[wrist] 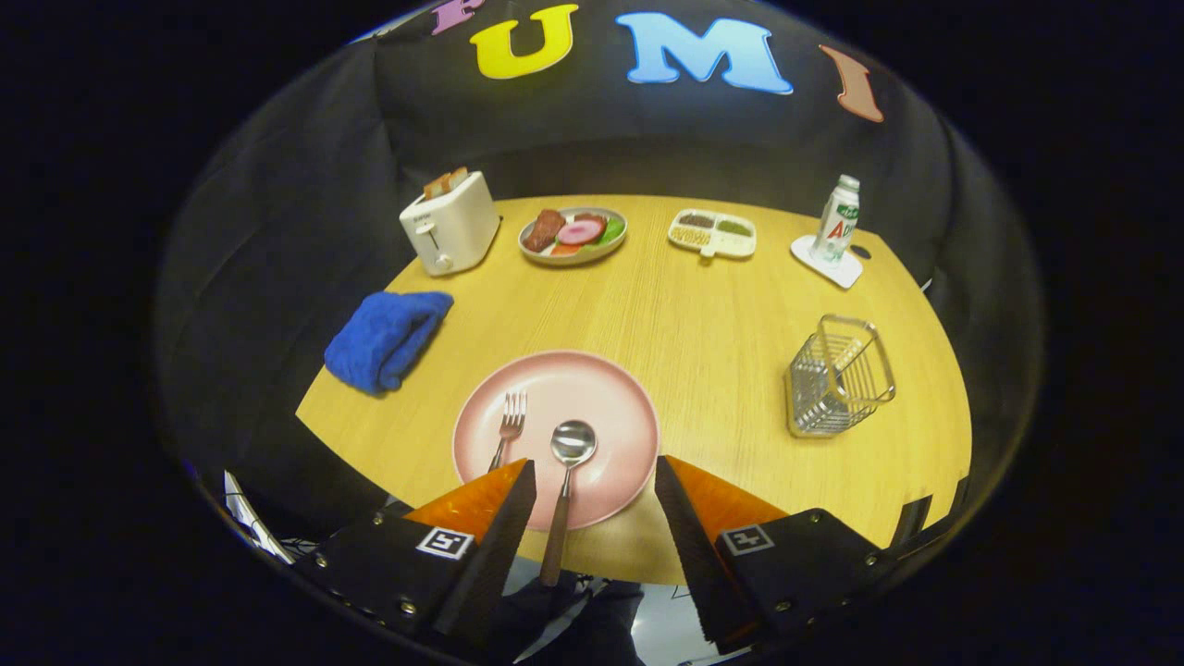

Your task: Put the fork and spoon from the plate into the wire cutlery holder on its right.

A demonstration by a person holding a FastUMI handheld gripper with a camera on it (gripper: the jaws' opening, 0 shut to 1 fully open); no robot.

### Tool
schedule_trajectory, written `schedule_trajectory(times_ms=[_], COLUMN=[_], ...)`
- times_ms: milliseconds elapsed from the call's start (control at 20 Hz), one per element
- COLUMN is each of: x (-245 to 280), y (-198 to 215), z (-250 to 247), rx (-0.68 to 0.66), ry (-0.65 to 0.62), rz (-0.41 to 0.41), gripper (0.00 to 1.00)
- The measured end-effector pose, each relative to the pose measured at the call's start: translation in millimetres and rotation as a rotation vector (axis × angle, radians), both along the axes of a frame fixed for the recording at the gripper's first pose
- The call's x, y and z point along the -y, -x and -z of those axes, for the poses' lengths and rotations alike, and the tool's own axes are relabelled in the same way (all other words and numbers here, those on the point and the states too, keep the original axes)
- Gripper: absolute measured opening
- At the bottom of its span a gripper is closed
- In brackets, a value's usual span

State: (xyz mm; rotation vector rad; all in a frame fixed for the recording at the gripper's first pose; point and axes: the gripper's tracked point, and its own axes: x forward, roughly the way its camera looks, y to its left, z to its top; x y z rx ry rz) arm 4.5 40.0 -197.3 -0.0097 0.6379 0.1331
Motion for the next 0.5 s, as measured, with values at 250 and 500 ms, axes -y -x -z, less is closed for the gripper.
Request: schedule_trajectory(times_ms=[250, 500], x=[-12, -20], y=[15, 24], z=[53, 83], rx=[-0.184, -0.298], ry=[0.021, -0.004], rz=[-0.043, -0.058], gripper=[0.74, 0.55])
